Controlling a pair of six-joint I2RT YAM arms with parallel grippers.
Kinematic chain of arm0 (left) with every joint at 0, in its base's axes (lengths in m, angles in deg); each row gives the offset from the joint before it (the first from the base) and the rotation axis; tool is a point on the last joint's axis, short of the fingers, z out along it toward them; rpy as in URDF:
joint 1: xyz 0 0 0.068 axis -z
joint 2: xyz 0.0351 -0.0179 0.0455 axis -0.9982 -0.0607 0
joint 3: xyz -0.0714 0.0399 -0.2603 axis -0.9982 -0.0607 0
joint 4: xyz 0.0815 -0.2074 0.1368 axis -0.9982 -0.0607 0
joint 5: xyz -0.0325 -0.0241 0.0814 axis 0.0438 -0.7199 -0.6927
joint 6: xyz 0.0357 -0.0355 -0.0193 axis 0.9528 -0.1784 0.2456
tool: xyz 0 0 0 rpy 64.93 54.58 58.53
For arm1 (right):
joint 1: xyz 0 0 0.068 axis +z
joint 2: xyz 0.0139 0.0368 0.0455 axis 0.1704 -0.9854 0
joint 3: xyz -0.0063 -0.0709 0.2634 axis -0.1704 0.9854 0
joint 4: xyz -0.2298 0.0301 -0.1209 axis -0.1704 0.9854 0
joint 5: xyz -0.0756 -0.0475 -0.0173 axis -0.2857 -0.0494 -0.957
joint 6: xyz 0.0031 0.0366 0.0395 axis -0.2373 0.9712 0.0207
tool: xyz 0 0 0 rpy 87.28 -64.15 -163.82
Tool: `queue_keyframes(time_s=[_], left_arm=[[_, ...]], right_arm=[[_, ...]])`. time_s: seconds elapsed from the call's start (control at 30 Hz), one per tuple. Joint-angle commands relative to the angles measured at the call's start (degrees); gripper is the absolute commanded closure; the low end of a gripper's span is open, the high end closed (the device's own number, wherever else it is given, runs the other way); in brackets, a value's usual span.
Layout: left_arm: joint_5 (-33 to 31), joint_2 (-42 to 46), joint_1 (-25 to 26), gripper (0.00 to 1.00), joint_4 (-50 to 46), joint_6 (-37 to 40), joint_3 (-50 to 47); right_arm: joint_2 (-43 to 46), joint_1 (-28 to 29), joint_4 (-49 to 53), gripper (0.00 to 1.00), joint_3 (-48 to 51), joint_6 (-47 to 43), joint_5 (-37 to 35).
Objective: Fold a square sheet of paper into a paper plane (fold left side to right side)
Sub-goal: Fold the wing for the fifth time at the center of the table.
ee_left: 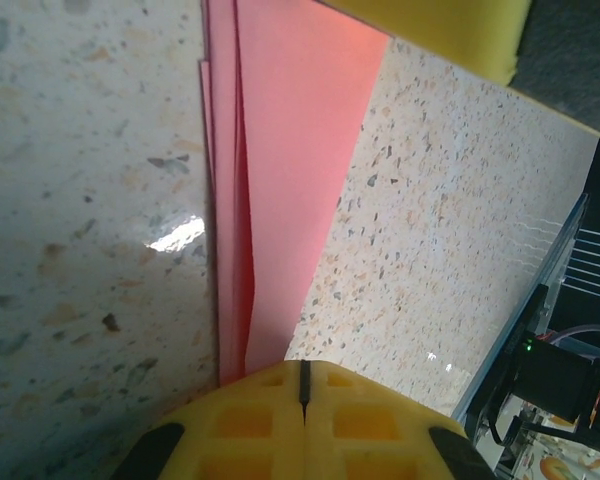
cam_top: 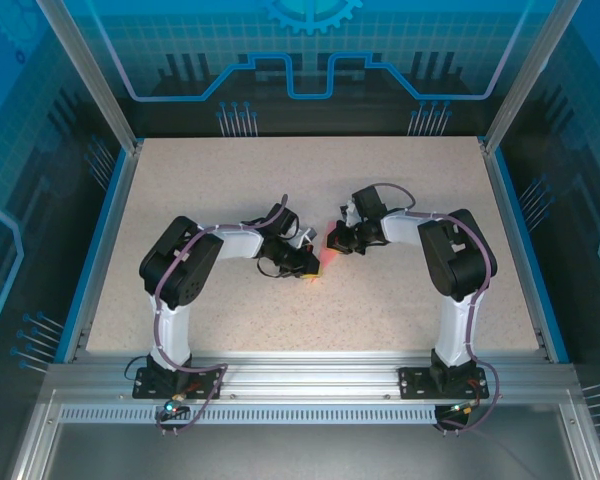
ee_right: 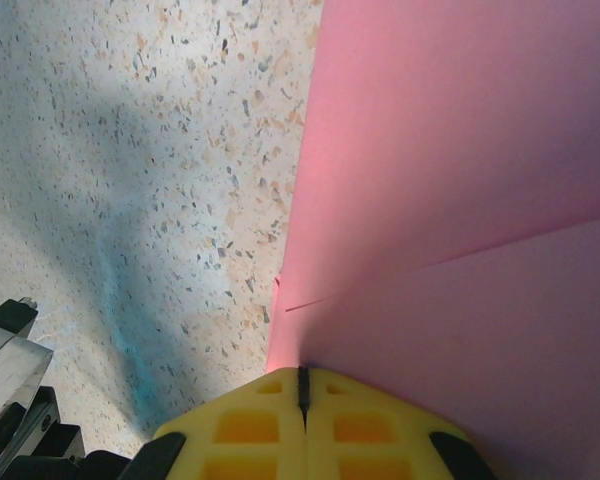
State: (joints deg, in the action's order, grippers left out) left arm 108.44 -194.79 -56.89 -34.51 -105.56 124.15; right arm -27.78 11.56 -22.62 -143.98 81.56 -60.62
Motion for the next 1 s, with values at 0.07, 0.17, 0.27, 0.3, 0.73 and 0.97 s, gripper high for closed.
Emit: queue_keyframes(time_s=[0.07, 0.17, 0.27, 0.3, 0.73, 0.97], left_arm=[[-1.70, -0.91, -0.08, 0.97, -1.26, 0.21, -0.20], [-1.73, -0.74, -0.31, 0.97, -0.92, -0.01, -1.18], [-1.70, -0.40, -0.54, 0.98, -0.98, -0.02, -2.09], [-1.78, -0.29, -0.73, 0.98, -1.00, -0.01, -2.36], [-1.77, 2.32, -2.48, 1.00, -3.54, 1.14, -6.09], [-1.98, 4.56, -3.62, 1.00, -3.28, 1.43, -10.02]], right_arm=[[-2.63, 0.38, 7.43, 0.96, -0.04, -1.72, -5.15], [-2.77, 0.41, 7.91, 0.96, -0.22, -1.83, -5.38], [-2.90, 0.32, 8.17, 0.96, -0.31, -1.91, -5.39], [-2.90, 0.34, 8.26, 0.96, -0.40, -1.84, -5.41], [-2.90, 0.26, 8.58, 0.96, -0.64, -2.00, -5.63], [-2.48, 0.21, 7.45, 0.96, -0.36, -2.00, -5.44]])
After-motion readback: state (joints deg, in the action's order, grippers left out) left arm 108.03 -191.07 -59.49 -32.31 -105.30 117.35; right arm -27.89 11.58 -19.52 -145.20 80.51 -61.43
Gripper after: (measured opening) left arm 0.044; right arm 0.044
